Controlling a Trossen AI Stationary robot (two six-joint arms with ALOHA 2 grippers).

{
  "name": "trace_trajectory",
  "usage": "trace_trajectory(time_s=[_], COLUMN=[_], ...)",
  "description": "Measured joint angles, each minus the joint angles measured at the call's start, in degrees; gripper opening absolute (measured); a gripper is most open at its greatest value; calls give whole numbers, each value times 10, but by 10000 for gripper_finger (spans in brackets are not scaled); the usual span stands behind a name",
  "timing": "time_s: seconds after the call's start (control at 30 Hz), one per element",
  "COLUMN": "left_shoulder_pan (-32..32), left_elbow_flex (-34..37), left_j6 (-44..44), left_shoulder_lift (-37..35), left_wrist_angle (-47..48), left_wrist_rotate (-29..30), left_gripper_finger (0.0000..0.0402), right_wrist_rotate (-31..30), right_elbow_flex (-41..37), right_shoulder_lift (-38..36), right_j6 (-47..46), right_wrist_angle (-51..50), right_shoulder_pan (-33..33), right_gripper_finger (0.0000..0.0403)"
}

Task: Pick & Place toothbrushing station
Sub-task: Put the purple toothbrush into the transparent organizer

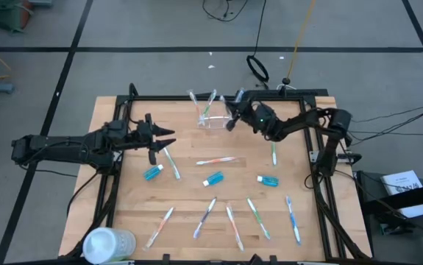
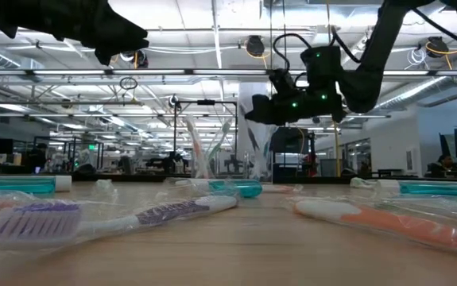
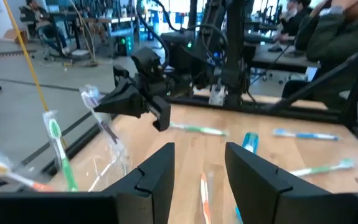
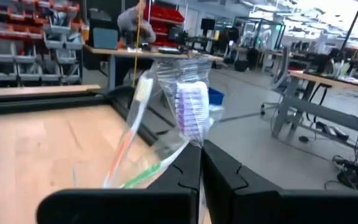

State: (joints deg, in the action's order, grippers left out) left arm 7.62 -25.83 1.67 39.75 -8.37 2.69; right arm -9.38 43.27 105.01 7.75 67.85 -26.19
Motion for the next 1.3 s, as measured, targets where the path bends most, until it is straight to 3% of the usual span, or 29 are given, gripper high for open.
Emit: trace_trajectory(time_s=[0.1,0.3,0.5,0.93,1.07,1.3], left_shoulder_pan=[0,0,0,0,0,0], left_elbow_flex=[0,0,0,0,0,0], left_j6=[-6,-28,-34,-42,-41,-15], left_shoulder_lift=[0,0,0,0,0,0], left_wrist_angle=[2,4,4,5,9,17], left_wrist_rotate=[4,4,4,4,4,4], left_gripper_finger=[147,147,147,147,147,147], right_wrist_rotate=[-39,-183,-311,-317,-324,-311], right_elbow_flex=[0,0,0,0,0,0], right_shoulder_lift=[-4,-45,-93,-107,-107,-121], right_j6=[18,53,68,33,-24,-34], right_wrist_angle=[-15,-62,-182,-313,-334,-404], right_shoulder_pan=[11,46,83,92,87,89], right_gripper_finger=[0,0,1,27,54,120])
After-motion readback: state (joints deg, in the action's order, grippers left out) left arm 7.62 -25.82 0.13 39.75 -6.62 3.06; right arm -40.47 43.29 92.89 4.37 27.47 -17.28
